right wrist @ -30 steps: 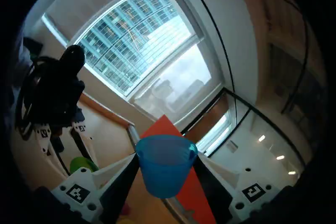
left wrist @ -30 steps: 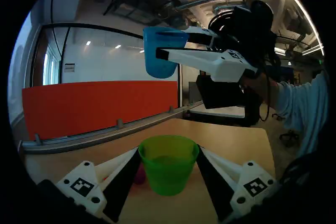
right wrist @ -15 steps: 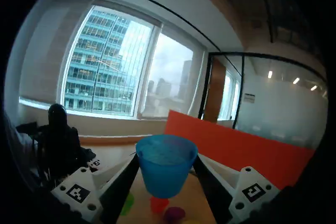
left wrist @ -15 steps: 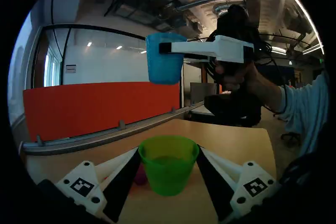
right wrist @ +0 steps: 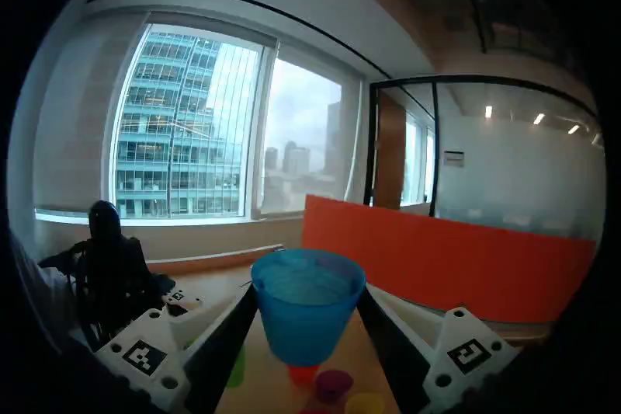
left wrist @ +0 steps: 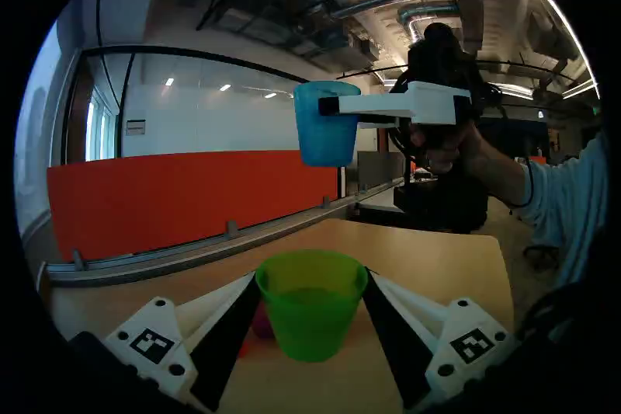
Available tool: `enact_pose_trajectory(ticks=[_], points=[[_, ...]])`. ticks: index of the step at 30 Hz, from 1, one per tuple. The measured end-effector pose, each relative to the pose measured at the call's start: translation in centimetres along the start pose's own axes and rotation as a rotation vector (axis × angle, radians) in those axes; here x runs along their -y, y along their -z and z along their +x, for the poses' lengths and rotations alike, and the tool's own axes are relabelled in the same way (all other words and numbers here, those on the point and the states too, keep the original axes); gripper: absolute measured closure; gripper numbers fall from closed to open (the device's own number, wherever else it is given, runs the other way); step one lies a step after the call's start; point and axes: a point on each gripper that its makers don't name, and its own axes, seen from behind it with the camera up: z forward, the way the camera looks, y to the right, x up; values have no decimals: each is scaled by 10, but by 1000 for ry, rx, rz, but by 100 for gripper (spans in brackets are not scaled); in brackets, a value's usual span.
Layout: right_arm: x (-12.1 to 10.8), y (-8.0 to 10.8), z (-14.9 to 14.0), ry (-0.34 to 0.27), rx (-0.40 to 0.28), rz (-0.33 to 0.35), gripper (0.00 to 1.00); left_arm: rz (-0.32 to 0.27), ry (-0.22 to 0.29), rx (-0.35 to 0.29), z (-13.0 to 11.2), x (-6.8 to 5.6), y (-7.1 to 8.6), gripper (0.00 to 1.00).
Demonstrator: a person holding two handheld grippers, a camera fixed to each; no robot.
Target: Pour water
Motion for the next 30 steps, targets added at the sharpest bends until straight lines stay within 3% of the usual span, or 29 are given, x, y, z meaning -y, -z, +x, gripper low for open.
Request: enact_pose_trajectory(ticks=[18, 30], points=[[-17, 36, -21, 19, 8, -35, 10, 31, 4, 31, -6, 10, 14, 12], [-6, 48, -50, 19, 45, 15, 9, 29, -8, 73, -18, 8, 23, 12]])
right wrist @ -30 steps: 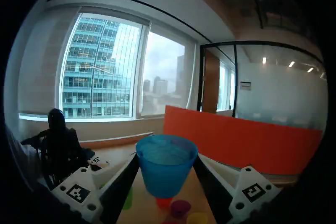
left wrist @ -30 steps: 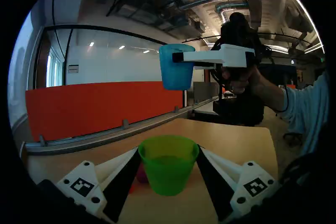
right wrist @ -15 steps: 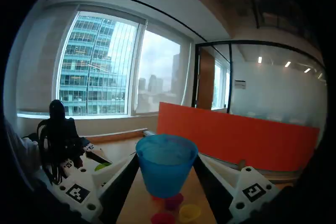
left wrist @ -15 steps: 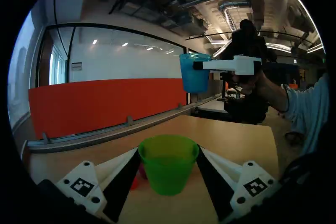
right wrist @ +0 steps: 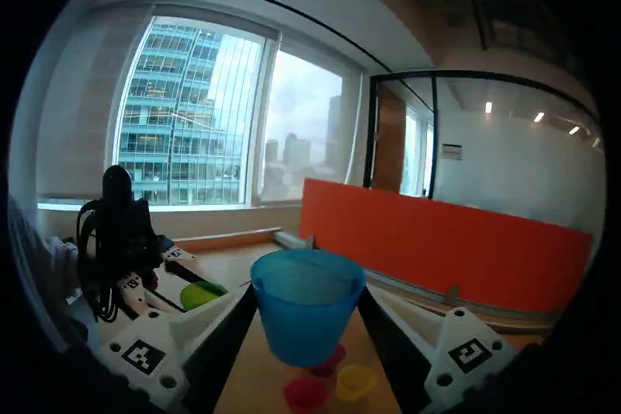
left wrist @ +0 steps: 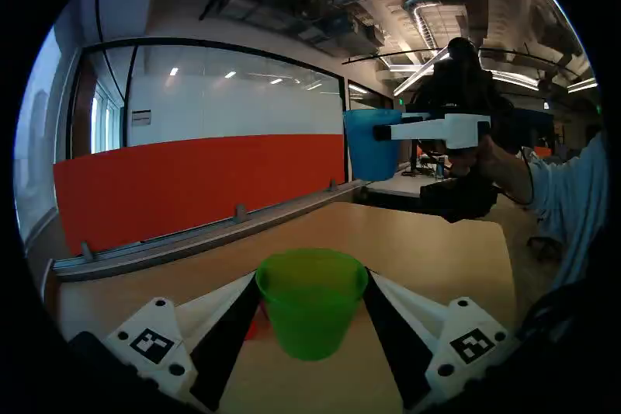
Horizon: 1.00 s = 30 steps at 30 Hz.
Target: Pour water
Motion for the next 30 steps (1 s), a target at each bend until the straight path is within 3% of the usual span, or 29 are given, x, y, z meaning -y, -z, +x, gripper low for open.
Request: enact_pose_trajectory(ticks=[15, 30], points=[[23, 10, -58, -39, 131, 86, 9, -18, -10, 81, -25, -1, 3, 12], [35, 11, -107, -22, 248, 150, 9, -25, -24, 188, -57, 1, 2, 12]])
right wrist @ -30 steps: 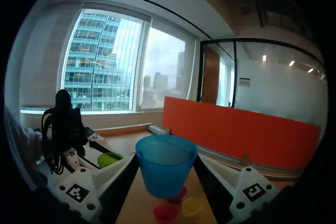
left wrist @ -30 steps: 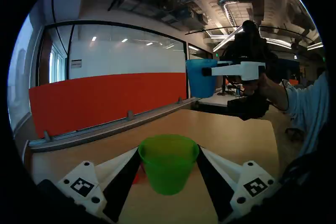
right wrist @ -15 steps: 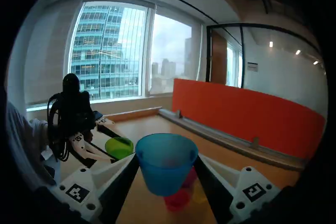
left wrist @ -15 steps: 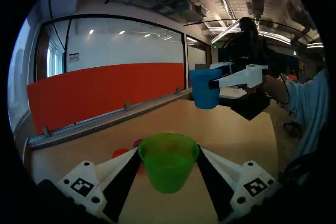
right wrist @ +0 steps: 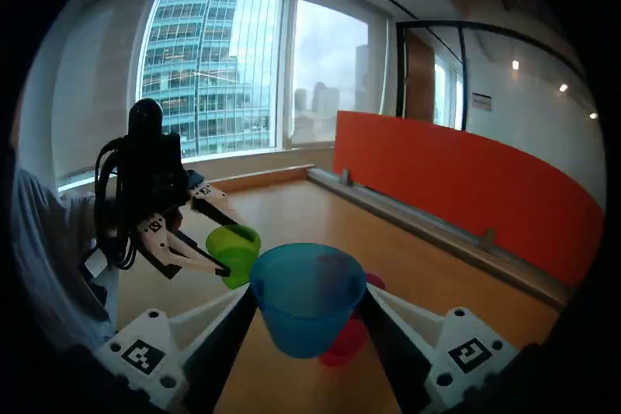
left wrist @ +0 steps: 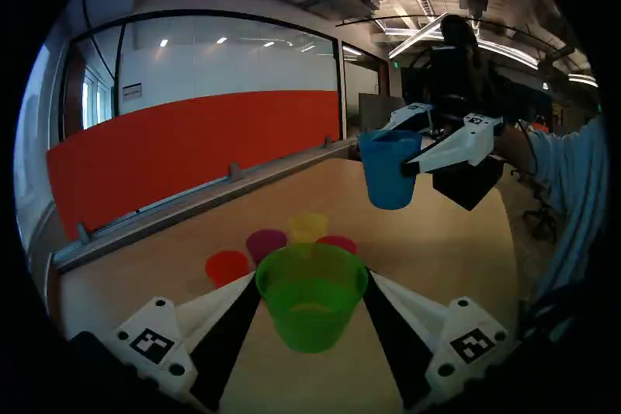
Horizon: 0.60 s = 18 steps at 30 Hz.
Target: Pour water
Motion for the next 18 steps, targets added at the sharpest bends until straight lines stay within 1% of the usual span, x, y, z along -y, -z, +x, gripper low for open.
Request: enact_pose_trajectory(ticks=[6, 18], points=[[1, -8, -22, 16, 51, 13, 9, -4, -9, 46, -14, 0, -2, 12], [7, -23, -64, 28, 148, 51, 9, -19, -8, 123, -41, -1, -5, 12]])
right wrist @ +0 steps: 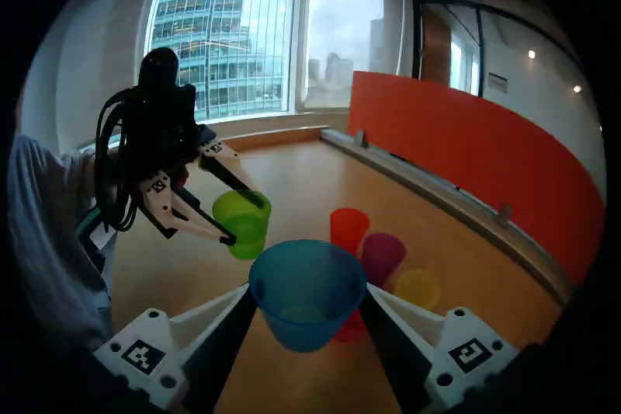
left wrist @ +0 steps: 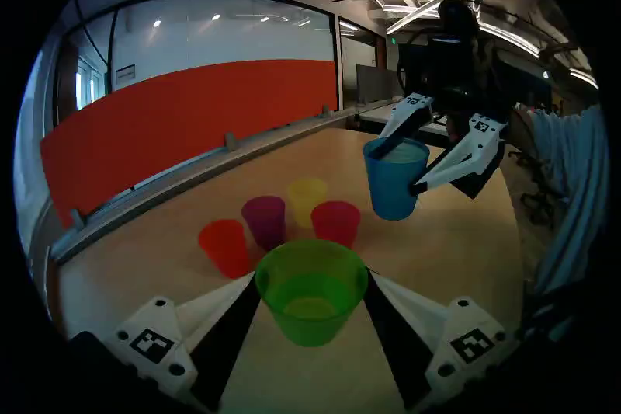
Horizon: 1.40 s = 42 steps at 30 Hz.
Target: Pour water
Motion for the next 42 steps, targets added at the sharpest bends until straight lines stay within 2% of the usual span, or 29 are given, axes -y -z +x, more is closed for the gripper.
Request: enact_pose_trajectory(ticks=[12, 21, 42], points=[[8, -15, -35, 33, 75, 40, 9, -20, -15, 110, -30, -1, -12, 12], [11, -25, -55, 55, 115, 55, 9, -37, -25, 167, -47, -3, -23, 12], [12, -32, -68, 51, 142, 59, 9, -54, 5, 187, -68, -5, -40, 12]])
